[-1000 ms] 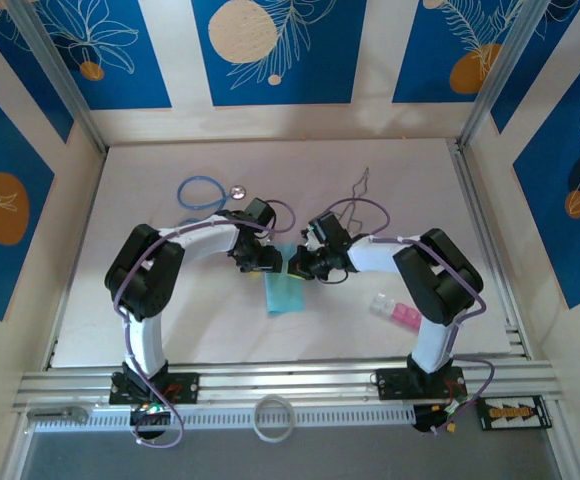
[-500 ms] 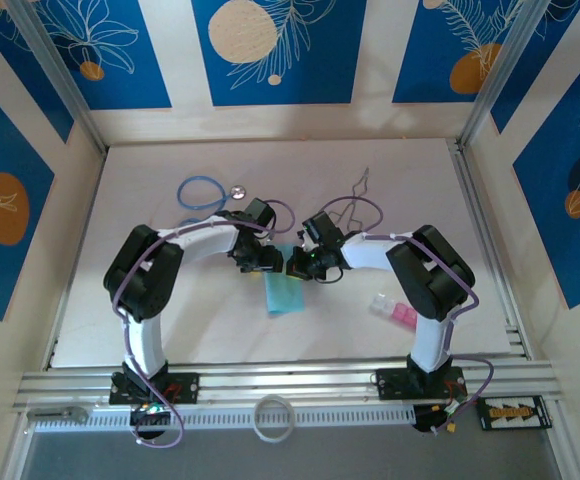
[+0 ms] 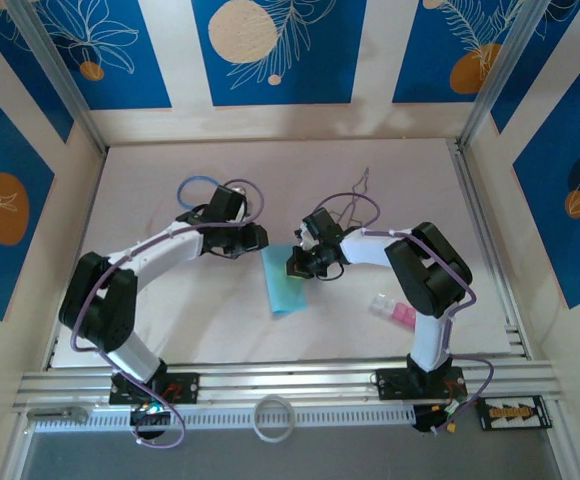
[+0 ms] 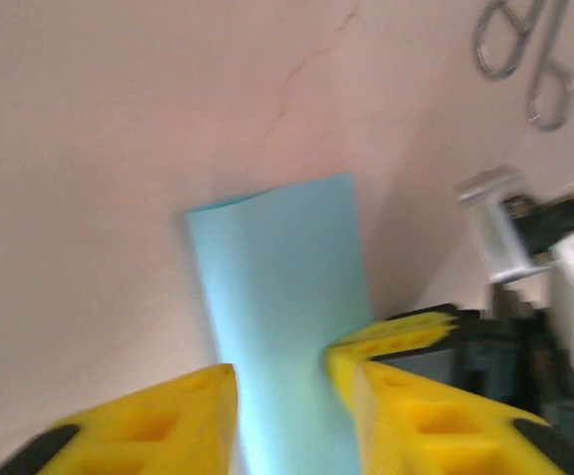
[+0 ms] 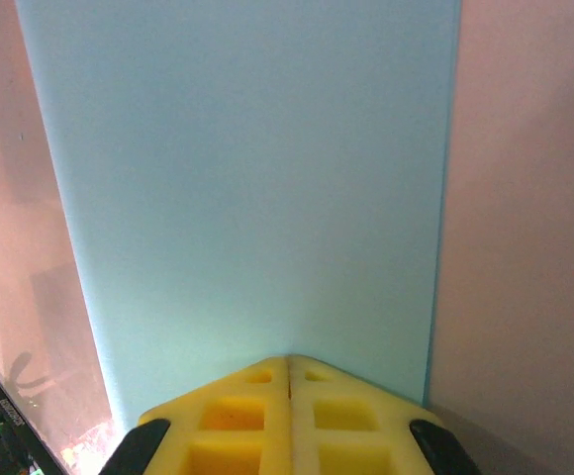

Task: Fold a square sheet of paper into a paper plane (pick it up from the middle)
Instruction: Hold the square sheet of paper at the center of the table, then first fold the square sheet of paper in half at the center of the table.

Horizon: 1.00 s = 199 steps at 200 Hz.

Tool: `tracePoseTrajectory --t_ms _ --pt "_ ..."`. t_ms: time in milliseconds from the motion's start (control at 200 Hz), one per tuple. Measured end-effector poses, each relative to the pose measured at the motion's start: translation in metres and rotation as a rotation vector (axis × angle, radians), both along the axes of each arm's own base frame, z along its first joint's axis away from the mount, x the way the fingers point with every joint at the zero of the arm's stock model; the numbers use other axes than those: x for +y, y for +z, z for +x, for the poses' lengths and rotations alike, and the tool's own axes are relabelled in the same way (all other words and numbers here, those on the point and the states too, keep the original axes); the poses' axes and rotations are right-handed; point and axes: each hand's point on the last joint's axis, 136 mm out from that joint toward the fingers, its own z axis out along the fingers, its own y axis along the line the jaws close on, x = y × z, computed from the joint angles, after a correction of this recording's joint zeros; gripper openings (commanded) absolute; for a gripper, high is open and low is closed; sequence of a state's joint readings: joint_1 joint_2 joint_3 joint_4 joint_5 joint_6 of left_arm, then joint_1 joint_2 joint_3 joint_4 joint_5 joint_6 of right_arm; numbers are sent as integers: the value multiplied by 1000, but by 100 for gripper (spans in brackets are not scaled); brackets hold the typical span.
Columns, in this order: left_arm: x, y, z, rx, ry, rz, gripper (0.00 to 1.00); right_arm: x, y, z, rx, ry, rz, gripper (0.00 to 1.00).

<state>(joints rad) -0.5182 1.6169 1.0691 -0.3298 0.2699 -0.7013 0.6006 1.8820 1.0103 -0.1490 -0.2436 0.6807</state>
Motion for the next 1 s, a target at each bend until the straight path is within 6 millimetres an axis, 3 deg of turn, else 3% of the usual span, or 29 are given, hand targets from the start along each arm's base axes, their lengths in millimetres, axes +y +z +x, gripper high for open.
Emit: tracePoseTrajectory --t_ms 50,195,330,600,995 --pt "-6 -1 -2 7 -12 -47 10 0 0 0 2 0 0 0" --pt "-17 -21 -19 91 -3 -161 0 0 0 0 5 0 -2 0" --pt "-24 -35 -26 145 0 -215 0 0 0 0 6 0 -3 0" --pt "-34 -44 -28 171 -9 -271 1 0 0 0 6 -1 -4 0" --pt "-17 -87 -45 212 -10 -171 1 0 0 -1 11 -7 -4 0"
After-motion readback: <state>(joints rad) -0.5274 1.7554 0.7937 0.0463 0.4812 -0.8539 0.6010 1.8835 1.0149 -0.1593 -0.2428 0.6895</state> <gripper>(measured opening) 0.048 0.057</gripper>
